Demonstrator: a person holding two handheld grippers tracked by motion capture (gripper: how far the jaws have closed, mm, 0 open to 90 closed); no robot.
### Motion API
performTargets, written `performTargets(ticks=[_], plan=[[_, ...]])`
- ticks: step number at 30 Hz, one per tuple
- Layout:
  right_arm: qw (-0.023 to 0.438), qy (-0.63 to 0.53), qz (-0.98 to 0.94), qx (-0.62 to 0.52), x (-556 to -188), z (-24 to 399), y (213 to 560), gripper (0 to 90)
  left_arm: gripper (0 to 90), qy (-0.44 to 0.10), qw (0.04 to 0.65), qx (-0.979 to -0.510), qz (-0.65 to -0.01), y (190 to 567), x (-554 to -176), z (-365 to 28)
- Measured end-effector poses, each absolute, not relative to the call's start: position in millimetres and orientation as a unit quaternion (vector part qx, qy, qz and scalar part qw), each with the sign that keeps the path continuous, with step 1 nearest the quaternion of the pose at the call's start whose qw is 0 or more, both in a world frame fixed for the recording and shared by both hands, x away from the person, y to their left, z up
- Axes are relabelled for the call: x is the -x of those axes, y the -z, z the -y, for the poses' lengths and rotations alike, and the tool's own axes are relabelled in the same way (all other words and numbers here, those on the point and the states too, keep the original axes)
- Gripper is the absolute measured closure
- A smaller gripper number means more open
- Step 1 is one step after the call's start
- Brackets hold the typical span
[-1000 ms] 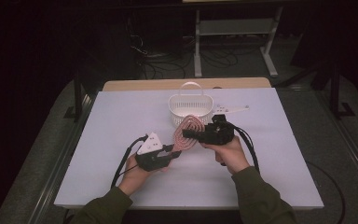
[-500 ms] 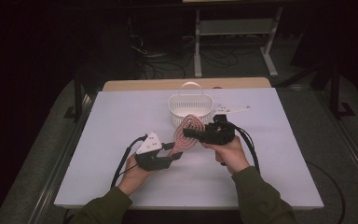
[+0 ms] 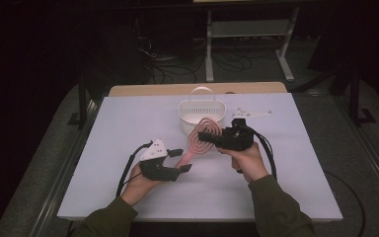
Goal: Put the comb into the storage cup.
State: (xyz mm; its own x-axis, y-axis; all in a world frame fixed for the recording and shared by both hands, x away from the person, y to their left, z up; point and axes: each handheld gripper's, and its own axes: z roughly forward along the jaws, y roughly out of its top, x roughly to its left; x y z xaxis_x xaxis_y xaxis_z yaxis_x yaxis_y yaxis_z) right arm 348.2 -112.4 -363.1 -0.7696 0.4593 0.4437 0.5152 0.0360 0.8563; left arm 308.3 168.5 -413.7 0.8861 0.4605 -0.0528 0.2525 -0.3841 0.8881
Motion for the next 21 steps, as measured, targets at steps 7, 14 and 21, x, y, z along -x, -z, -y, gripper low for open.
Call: performTargets(ticks=[7,14,21], plan=[[0.017,0.609,0.715,0.343,-349,118,361,62.3,29.0,-0.089,0.497,-0.838,-0.207,416,-310,-172],[0.013,0.61,0.713,0.345,-349,121,360,62.3,21.5,-0.086,0.488,-0.842,-0.214,418,-313,-177],[0.008,0.611,0.712,0.346,-349,124,359,62.3,12.6,-0.08,0.483,-0.841,-0.229,416,-315,-190]])
